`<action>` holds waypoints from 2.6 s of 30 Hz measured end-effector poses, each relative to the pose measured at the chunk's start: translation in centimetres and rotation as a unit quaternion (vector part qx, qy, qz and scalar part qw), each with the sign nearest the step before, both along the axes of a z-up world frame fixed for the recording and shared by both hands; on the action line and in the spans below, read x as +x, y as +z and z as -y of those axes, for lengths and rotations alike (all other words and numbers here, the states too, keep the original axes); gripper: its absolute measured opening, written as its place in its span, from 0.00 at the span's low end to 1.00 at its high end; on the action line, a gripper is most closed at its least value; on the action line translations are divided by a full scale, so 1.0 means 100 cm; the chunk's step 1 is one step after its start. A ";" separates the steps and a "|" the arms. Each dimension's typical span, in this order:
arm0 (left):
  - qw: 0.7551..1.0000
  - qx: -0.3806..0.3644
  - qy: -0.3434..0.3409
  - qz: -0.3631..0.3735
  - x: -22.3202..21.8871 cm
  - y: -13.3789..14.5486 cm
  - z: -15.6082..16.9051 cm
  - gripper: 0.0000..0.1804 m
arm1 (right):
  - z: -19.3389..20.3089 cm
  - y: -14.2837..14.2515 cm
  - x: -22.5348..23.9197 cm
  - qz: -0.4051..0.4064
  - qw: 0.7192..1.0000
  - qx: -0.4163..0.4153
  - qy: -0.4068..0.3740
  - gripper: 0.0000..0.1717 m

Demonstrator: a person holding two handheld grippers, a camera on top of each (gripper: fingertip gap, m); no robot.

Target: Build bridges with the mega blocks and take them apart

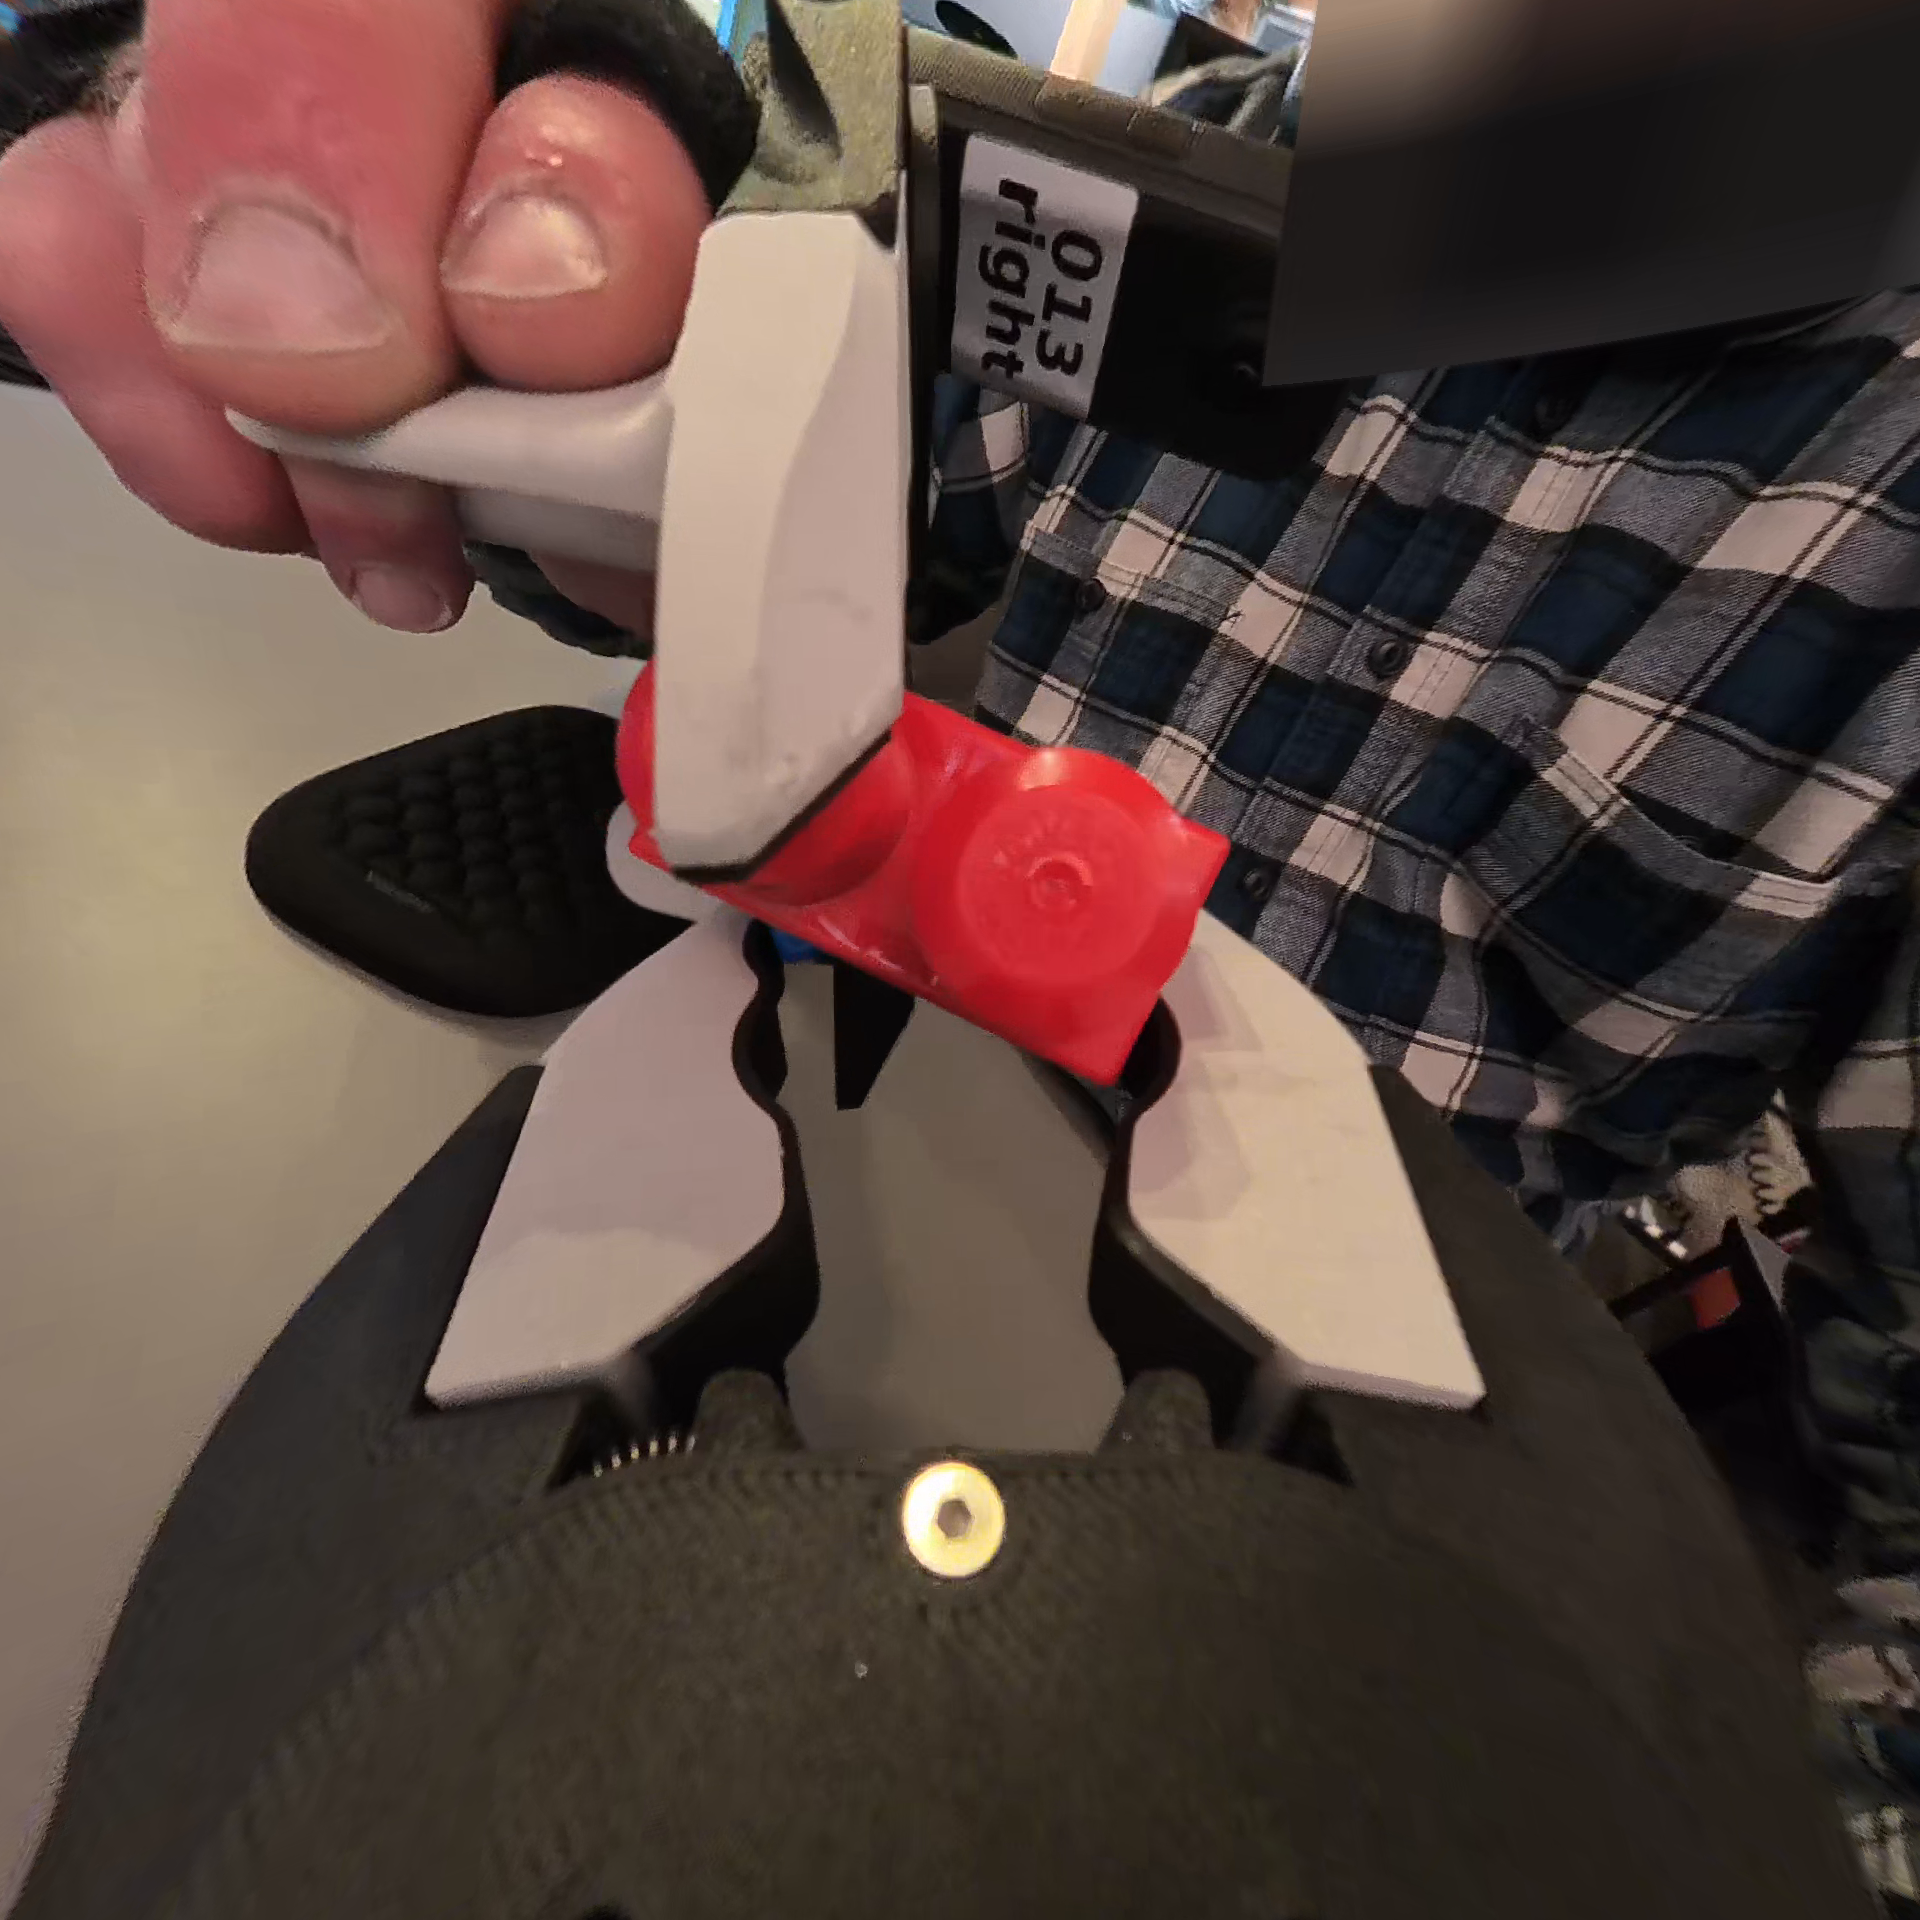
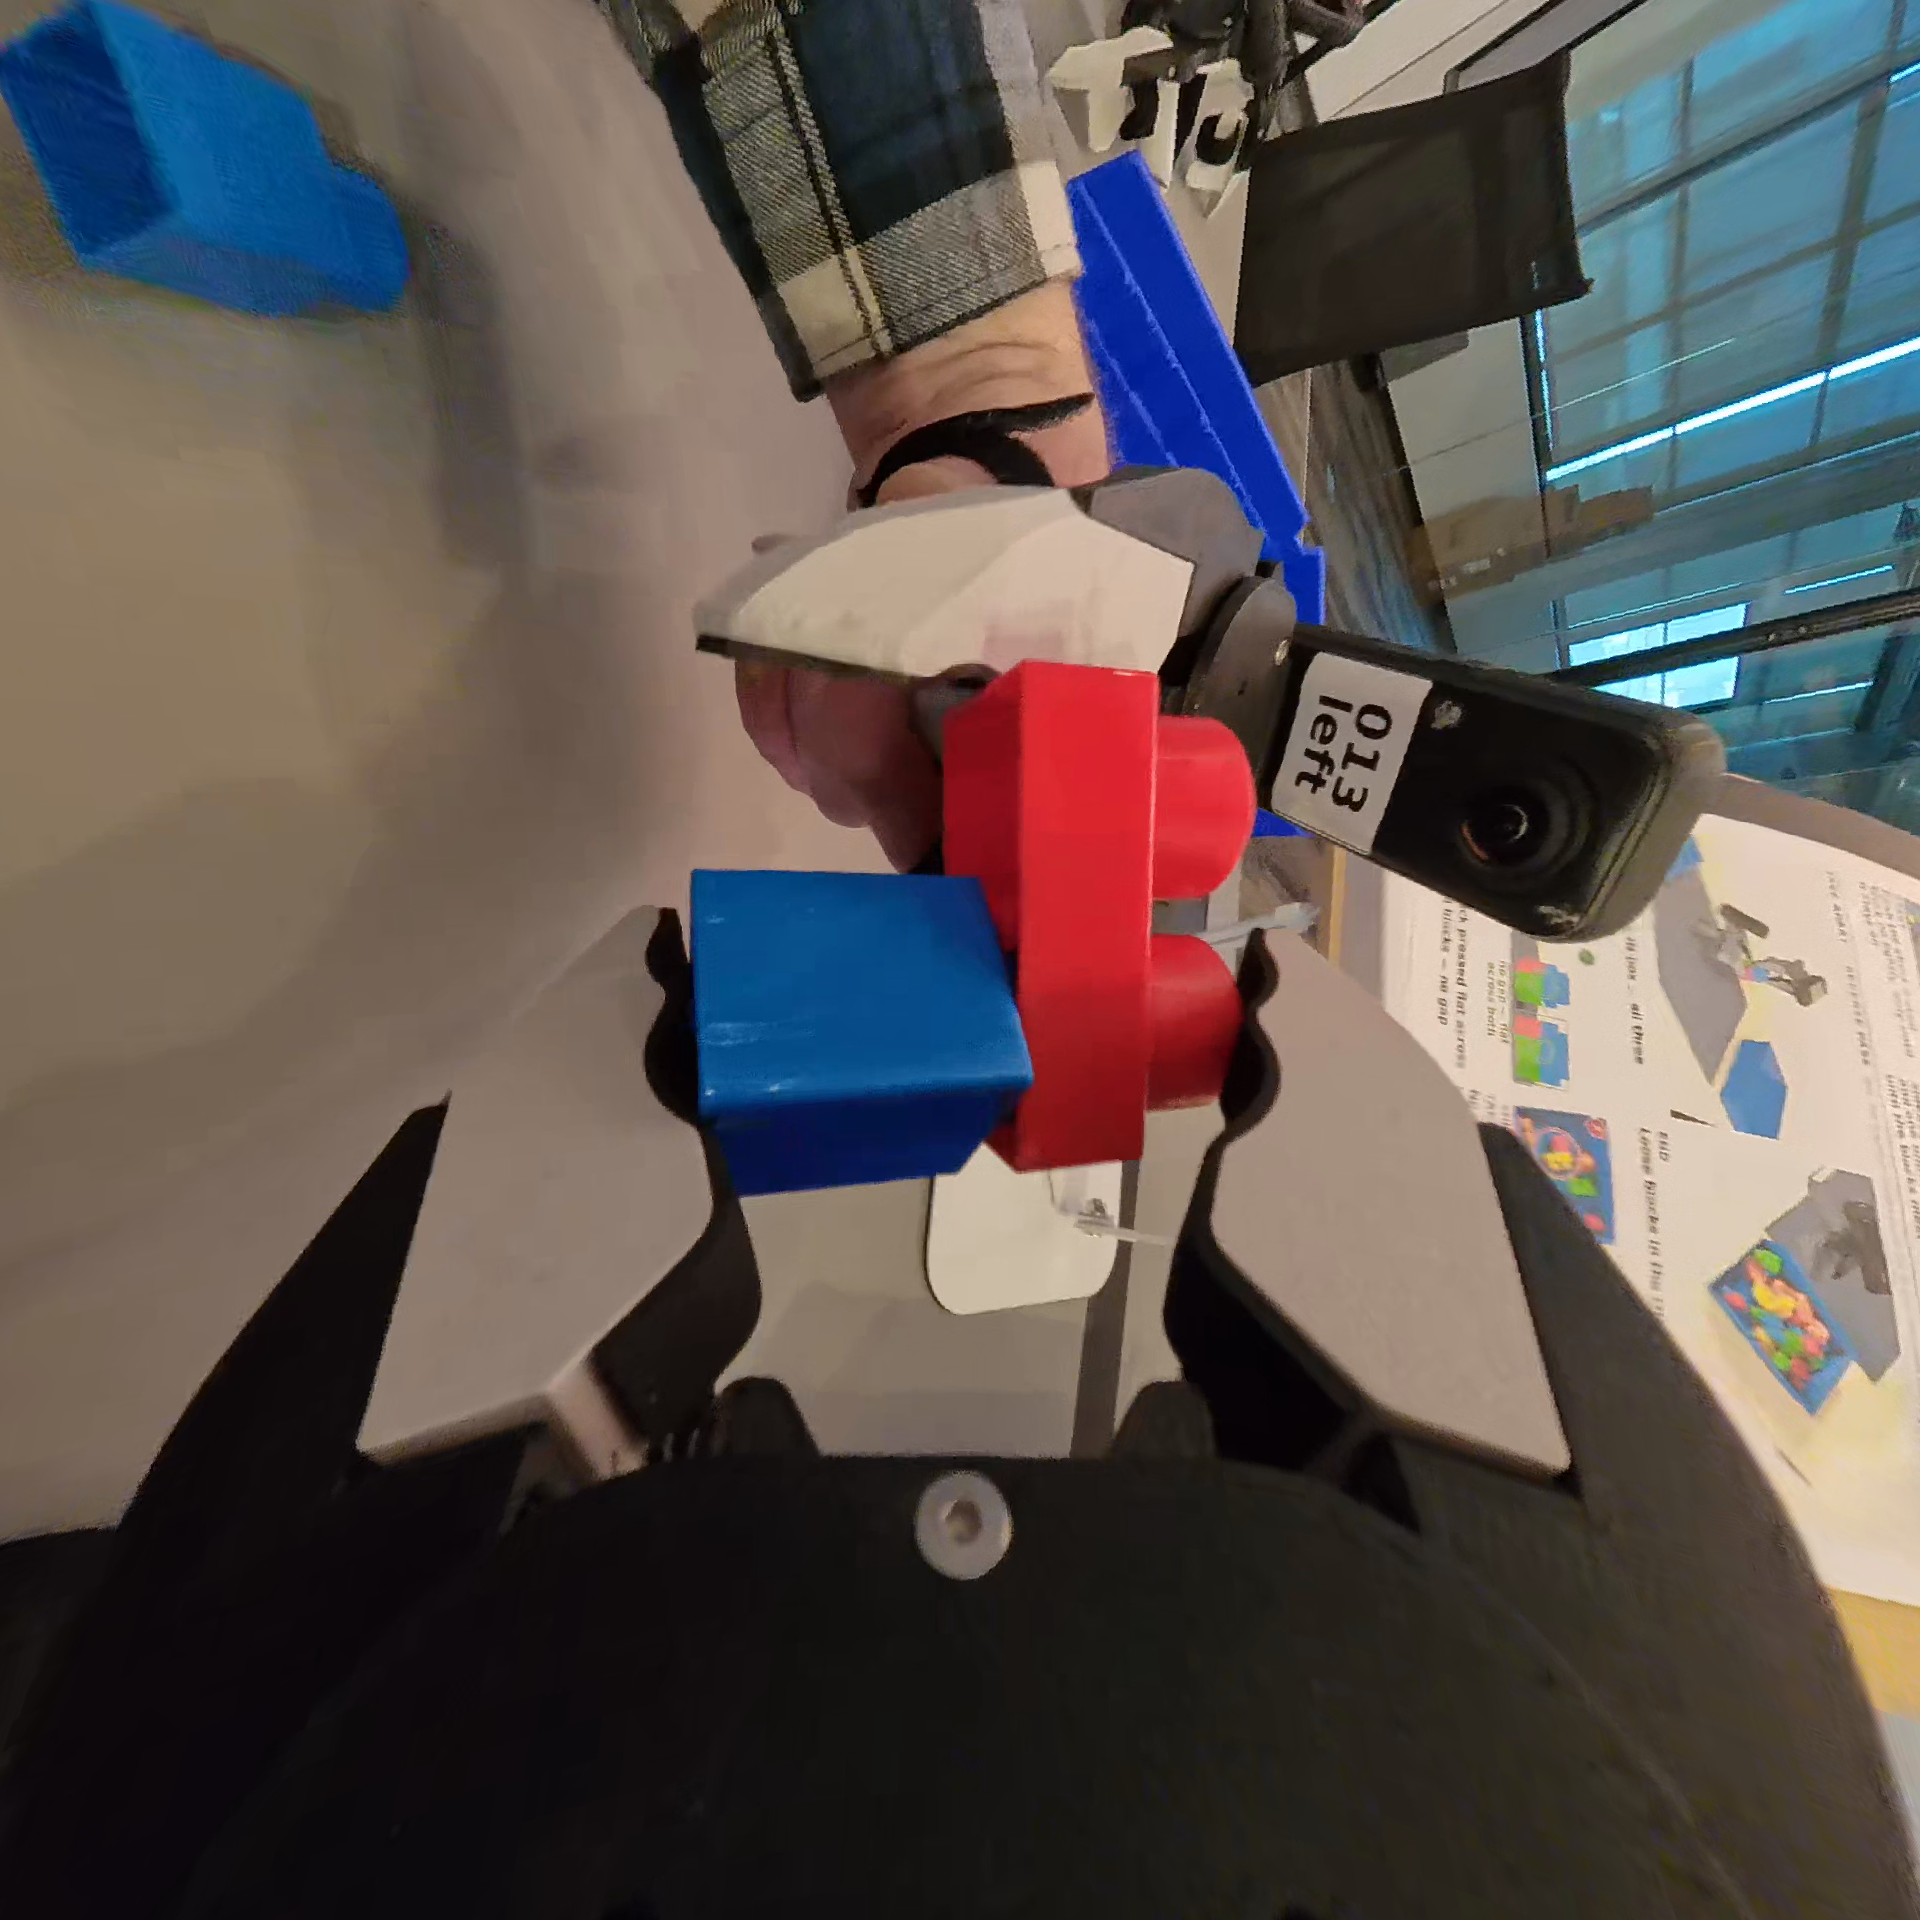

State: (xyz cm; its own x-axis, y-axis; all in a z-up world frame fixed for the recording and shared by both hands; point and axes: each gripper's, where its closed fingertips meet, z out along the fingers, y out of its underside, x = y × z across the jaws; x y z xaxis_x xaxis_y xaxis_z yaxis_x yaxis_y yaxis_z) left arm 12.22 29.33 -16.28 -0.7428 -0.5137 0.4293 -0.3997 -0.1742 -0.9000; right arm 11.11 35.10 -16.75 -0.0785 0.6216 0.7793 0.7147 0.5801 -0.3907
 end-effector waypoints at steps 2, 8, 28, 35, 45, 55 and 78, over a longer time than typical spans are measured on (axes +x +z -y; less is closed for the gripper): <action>1.000 0.004 0.001 -0.007 -0.003 -0.006 -0.002 0.36 | -0.001 -0.007 -0.003 -0.008 1.000 -0.015 0.003 0.58; 1.000 0.003 0.004 -0.019 -0.006 -0.011 -0.006 0.37 | -0.004 -0.013 -0.008 -0.023 0.999 -0.030 0.001 0.58; 0.987 -0.096 0.114 0.062 -0.002 0.022 -0.004 0.30 | -0.006 0.032 -0.024 -0.166 0.983 0.063 -0.044 0.58; 0.983 -0.129 0.089 0.093 -0.009 0.030 0.013 0.27 | 0.018 0.045 -0.038 -0.222 0.973 0.056 0.011 0.57; 0.979 -0.180 0.042 0.087 -0.019 0.034 0.025 0.26 | 0.027 0.049 -0.049 -0.225 0.973 0.035 0.028 0.57; 0.967 -0.126 0.211 0.058 -0.030 0.024 -0.017 0.42 | 0.003 0.023 -0.023 -0.118 0.992 0.015 -0.033 0.57; 0.912 -0.133 0.386 -0.024 -0.020 -0.005 -0.052 0.21 | -0.015 -0.025 -0.028 0.016 0.996 0.041 -0.083 0.58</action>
